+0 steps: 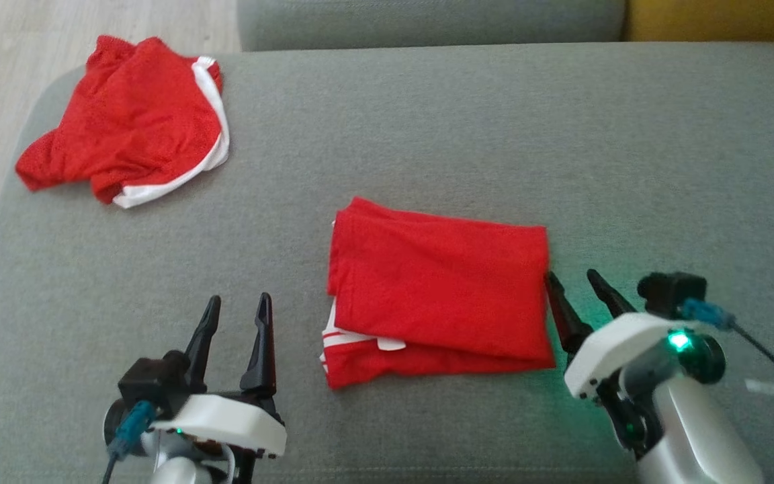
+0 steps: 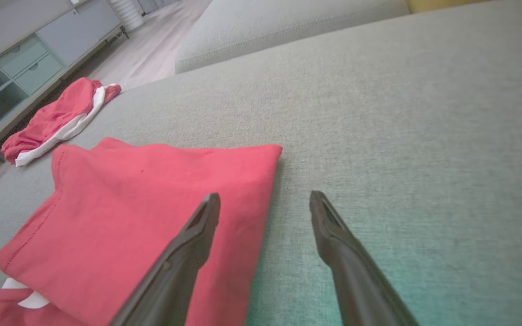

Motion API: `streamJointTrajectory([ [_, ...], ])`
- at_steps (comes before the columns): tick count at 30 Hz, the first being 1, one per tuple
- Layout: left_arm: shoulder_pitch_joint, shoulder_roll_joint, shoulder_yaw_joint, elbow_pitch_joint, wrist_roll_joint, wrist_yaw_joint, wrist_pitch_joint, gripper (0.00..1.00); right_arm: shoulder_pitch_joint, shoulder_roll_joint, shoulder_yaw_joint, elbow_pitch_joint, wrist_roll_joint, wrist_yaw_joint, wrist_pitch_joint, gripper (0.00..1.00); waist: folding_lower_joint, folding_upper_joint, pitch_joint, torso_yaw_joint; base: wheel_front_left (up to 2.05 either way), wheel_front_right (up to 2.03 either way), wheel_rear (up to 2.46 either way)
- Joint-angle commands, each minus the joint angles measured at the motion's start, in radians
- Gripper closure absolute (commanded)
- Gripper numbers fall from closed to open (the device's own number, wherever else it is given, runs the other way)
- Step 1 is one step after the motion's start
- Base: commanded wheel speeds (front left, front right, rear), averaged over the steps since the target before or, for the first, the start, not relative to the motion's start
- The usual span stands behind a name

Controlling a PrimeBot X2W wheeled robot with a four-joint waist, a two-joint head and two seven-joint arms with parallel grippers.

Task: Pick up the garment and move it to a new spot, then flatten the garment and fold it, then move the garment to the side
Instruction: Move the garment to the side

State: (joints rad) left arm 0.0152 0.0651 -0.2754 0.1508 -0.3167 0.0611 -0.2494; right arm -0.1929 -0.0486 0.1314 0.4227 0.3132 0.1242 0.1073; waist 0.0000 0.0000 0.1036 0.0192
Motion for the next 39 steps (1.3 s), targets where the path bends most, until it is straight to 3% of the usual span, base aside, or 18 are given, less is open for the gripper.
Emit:
streamJointTrajectory([
  [1,-0.045,-0.004,0.039,-0.028,0.010,-0.007,-0.012,0.00,-0.060,-0.002,0.033,0.000,0.017,0.007,0.031,0.00,0.0000,0.0000,0.014,0.019,0.00,0.00,0.00],
  [11,-0.049,-0.011,0.049,-0.025,0.010,-0.011,-0.012,0.00,-0.118,-0.002,0.037,0.101,0.047,0.007,0.181,0.00,0.0000,0.0000,0.033,0.051,0.00,0.00,0.00],
  [12,-0.050,-0.012,0.051,-0.026,0.010,-0.012,-0.012,0.00,-0.123,-0.002,0.037,0.107,0.053,0.007,0.188,0.11,0.0000,0.0000,0.035,0.051,0.00,0.00,0.00],
  [14,-0.051,-0.012,0.054,-0.029,0.011,-0.011,-0.012,0.00,-0.135,-0.002,0.039,0.115,0.057,0.007,0.195,0.57,0.0000,0.0000,0.040,0.050,0.00,0.00,0.00],
  [16,-0.052,-0.013,0.057,-0.031,0.013,-0.012,-0.012,0.00,-0.151,-0.002,0.039,0.123,0.056,0.007,0.196,0.80,0.0000,0.0000,0.047,0.045,0.00,0.00,0.00],
  [17,-0.053,-0.013,0.059,-0.032,0.014,-0.012,-0.012,0.00,-0.161,-0.002,0.037,0.125,0.055,0.007,0.193,1.00,0.0000,0.0000,0.051,0.041,0.00,0.00,0.00],
  [27,-0.072,-0.014,0.077,-0.045,0.035,-0.022,-0.012,0.00,-0.276,-0.030,-0.044,0.154,0.008,0.007,0.106,1.00,0.0000,0.0000,0.095,-0.040,0.00,0.00,0.00],
  [39,-0.117,0.004,0.091,-0.074,0.077,-0.041,-0.012,0.00,-0.409,-0.113,-0.180,0.135,-0.058,0.007,0.072,1.00,0.0000,0.0000,0.167,-0.250,0.00,0.00,0.00],
])
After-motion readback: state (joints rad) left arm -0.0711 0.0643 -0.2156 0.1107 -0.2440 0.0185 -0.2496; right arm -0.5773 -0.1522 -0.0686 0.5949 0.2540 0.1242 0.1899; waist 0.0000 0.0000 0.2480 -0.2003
